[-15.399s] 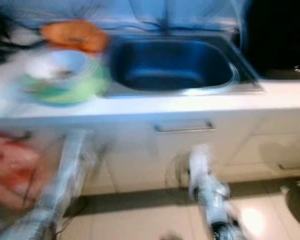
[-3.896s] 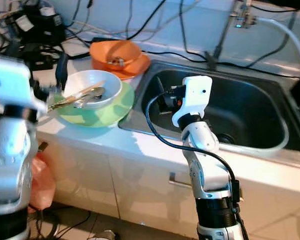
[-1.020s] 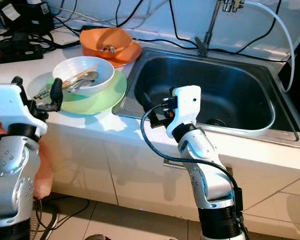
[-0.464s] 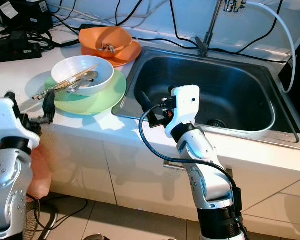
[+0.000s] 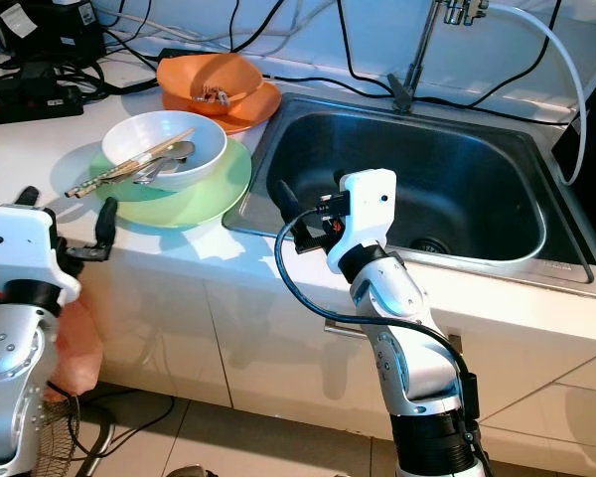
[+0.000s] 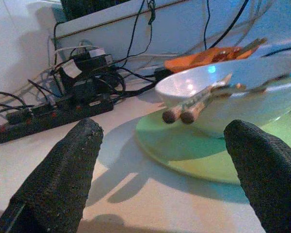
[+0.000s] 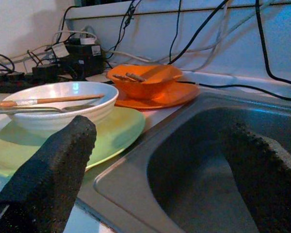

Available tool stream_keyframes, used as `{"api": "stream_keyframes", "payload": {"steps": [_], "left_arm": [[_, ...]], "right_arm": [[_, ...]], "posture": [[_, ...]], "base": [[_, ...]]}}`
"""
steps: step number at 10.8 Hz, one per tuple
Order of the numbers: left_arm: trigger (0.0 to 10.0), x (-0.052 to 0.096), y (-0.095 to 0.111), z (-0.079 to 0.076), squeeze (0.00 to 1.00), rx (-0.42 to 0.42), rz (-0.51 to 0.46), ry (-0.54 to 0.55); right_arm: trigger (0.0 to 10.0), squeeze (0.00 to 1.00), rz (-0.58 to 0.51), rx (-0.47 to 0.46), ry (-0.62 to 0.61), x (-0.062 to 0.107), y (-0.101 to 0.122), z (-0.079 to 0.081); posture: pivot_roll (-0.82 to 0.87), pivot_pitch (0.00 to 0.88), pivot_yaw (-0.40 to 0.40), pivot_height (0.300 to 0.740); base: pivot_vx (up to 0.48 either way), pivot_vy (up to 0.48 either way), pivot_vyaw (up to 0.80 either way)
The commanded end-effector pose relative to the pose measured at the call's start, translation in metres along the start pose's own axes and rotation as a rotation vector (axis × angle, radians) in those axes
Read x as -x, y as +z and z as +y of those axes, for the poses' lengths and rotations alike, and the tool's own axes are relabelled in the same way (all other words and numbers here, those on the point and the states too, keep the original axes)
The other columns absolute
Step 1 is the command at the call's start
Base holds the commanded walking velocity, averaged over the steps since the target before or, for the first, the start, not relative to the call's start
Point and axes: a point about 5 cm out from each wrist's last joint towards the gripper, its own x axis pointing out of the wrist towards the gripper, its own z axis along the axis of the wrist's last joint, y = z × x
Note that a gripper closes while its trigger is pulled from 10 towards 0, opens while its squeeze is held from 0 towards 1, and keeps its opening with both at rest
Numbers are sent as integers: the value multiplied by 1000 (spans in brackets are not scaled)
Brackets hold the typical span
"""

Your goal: Kitchen organization

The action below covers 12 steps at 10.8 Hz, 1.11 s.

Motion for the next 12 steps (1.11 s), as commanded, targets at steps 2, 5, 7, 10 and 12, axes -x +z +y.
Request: {"api": "stream_keyframes", "payload": {"steps": [2, 5, 7, 10, 12], "left_arm": [[10000, -3, -5, 0, 0, -114, -17, -36], [10000, -14, -9, -1, 0, -239, -58, -102], [10000, -21, -8, -3, 0, -268, -93, -129], [8275, -28, -7, -1, 0, -299, -137, -144], [10000, -33, -5, -1, 0, -321, -164, -162]], "right_arm": [[10000, 0, -12, 8, -18, 1, 1, -3], [10000, 0, -12, 7, -23, 0, 1, -3], [10000, 0, -16, 8, -30, 0, 1, -4], [10000, 0, -19, 8, -38, 0, 1, -4], [10000, 0, -21, 8, -40, 0, 1, -4]], "posture": [[122, 49, -74, 740], [119, 50, -69, 740], [116, 49, -66, 740], [113, 46, -57, 740], [113, 45, -52, 740]], "base": [[0, 0, 0], [0, 0, 0], [0, 0, 0], [0, 0, 0], [0, 0, 0]]}}
